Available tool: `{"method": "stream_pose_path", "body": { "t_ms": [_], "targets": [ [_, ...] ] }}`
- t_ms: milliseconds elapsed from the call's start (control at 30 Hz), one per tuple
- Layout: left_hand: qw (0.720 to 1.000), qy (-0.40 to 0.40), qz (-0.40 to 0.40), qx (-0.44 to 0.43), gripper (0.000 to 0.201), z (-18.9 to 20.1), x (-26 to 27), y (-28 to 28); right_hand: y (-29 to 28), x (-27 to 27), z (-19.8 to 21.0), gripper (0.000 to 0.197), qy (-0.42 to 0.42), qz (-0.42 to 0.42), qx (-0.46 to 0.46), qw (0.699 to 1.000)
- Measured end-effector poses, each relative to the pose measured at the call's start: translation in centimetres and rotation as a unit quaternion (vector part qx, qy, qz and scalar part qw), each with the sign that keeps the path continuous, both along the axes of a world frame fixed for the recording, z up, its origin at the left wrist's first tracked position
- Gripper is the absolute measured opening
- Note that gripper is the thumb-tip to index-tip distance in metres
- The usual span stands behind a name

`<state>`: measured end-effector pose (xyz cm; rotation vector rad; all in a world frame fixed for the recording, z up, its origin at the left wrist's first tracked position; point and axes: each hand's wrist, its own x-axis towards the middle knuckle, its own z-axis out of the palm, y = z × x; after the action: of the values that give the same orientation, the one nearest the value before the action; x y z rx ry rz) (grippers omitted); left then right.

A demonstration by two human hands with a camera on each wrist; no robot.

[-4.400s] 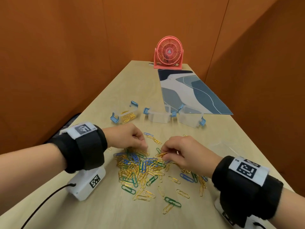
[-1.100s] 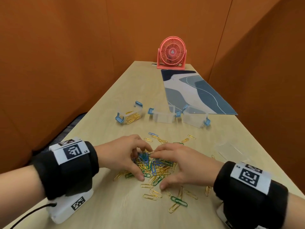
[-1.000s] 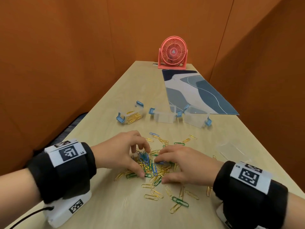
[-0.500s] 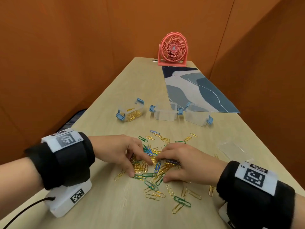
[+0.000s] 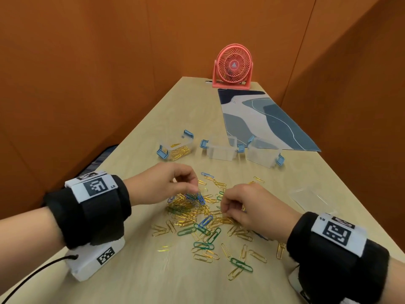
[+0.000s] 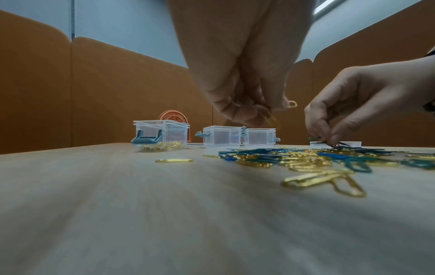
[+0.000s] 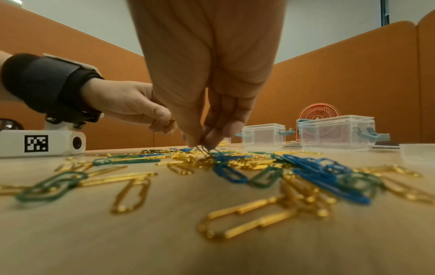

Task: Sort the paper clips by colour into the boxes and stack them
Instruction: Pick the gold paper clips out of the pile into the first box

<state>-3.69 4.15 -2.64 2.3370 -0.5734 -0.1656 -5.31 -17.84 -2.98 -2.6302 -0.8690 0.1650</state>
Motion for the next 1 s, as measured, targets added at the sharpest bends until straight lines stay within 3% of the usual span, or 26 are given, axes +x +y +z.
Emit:
{"method": "stream_pose_path", "body": {
  "t_ms": [133,233,367,500,600,767,1000],
  "targets": [
    [0.985,0.142,0.027,-0.095,0.004,0.2,0.2,0.3,0.1,0.0,-0.1,0.025,-0.015,-0.024,0.039,0.999],
    [0.973,0.202,0.029,-0.107,0.004,0.6,0.5,0.8,0.1,0.1,-0.3,0.031,-0.024,-0.023,0.036,0.999],
    [0.983,0.174,-0.035,0.047,0.008,1.4,0.5,1.2,0.1,0.2,-0.2,0.028,-0.018,-0.013,0.027,0.999],
    [0.972,0.139,-0.097,0.161,0.017,1.6,-0.3,1.8,0.1,-0.1,-0.1,0.027,0.002,0.012,0.019,1.000],
    [0.970,0.134,-0.113,0.167,0.031,1.0,-0.8,2.4,0.1,-0.2,-0.1,0.027,0.017,0.019,0.011,1.000],
    [0.982,0.072,-0.082,0.155,0.033,-0.3,-0.4,2.4,0.1,-0.1,-0.2,0.026,0.018,0.023,0.012,0.999],
    [0.974,0.073,-0.108,0.185,0.071,-0.7,0.0,1.3,0.3,0.0,0.0,0.026,-0.011,0.015,0.056,0.998]
  ]
}}
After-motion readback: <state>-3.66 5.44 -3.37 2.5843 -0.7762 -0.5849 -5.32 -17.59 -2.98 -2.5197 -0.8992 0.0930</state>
